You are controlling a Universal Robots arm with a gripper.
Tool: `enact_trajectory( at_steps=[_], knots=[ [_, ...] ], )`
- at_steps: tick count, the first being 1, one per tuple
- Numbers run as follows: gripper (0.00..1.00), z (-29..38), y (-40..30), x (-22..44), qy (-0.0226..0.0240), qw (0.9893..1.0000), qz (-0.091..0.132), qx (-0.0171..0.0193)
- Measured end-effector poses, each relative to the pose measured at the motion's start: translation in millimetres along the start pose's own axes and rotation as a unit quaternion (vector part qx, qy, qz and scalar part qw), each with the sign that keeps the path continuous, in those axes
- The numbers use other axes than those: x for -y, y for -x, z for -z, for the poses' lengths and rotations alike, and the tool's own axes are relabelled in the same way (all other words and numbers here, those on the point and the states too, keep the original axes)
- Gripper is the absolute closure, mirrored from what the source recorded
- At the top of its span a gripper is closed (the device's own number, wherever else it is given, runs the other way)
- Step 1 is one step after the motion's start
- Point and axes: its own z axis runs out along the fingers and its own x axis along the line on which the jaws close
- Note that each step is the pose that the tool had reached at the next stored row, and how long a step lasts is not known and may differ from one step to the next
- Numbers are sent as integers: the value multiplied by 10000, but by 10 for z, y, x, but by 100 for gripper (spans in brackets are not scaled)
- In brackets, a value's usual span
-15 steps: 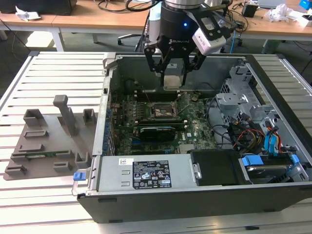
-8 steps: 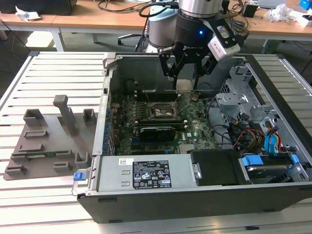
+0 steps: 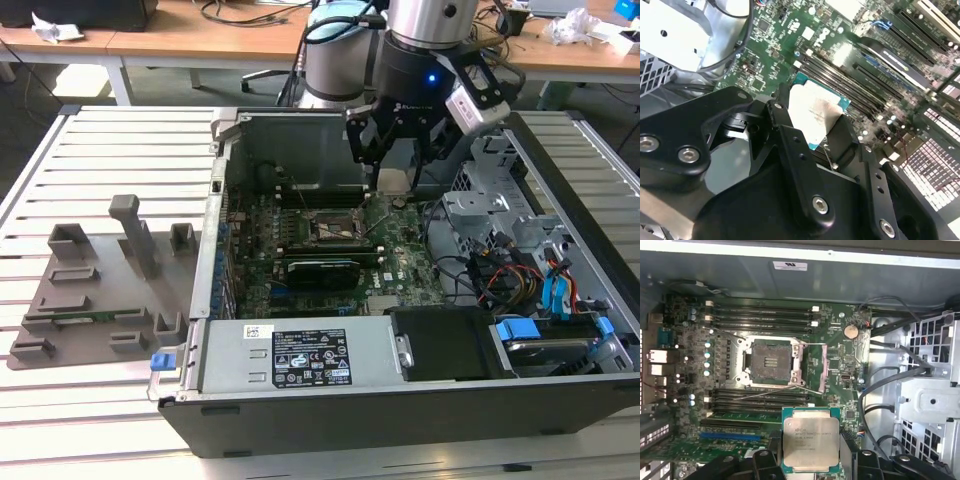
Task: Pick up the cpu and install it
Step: 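Pick up the cpu and move it towards the insertion slot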
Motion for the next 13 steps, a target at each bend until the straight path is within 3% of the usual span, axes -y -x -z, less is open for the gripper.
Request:
enact_trajectory(
  at_steps=[13],
  knots=[
    [45,-159,310,-6,-5,10000,0,-5]
  ],
)
